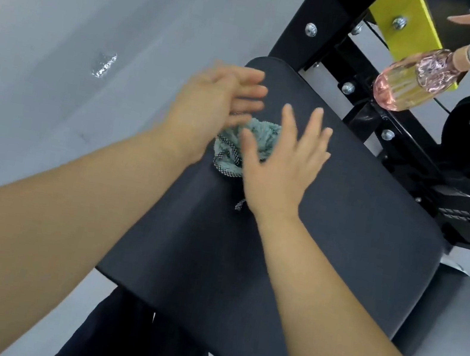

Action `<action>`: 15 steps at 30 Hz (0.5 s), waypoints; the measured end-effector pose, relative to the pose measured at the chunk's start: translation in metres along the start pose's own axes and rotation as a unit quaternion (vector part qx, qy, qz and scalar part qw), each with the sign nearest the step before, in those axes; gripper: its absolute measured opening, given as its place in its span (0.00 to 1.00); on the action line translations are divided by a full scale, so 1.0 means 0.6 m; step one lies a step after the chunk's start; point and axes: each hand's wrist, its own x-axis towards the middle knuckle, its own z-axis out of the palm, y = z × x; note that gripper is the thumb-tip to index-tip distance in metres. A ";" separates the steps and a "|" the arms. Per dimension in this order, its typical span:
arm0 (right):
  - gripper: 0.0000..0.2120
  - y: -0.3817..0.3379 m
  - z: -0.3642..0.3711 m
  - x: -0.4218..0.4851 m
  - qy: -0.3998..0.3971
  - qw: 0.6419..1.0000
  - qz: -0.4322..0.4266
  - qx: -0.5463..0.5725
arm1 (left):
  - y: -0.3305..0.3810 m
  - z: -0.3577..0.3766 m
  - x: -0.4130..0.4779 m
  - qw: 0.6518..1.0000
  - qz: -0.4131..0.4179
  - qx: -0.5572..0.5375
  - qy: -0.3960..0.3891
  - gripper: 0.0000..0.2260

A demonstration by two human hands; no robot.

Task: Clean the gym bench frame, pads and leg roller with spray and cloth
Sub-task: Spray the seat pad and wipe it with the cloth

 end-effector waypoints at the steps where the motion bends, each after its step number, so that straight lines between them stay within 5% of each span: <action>1: 0.37 -0.011 0.017 0.003 -0.043 0.998 0.001 -0.053 | -0.001 -0.010 0.002 0.996 0.026 0.062 0.052 0.15; 3: 0.37 -0.021 0.052 -0.009 -0.095 0.983 -0.043 -0.148 | -0.023 -0.037 0.001 0.970 0.037 0.214 0.106 0.15; 7: 0.25 0.032 0.043 -0.007 -0.105 0.965 -0.172 -0.169 | -0.086 -0.068 -0.015 0.921 0.014 0.386 0.042 0.16; 13: 0.26 0.122 -0.037 0.071 -0.027 0.976 0.101 -0.191 | -0.110 -0.054 -0.063 0.870 0.040 0.491 -0.014 0.16; 15: 0.26 0.078 -0.004 0.067 -0.022 0.977 0.117 -0.174 | -0.108 -0.058 -0.075 0.875 0.035 0.483 0.005 0.16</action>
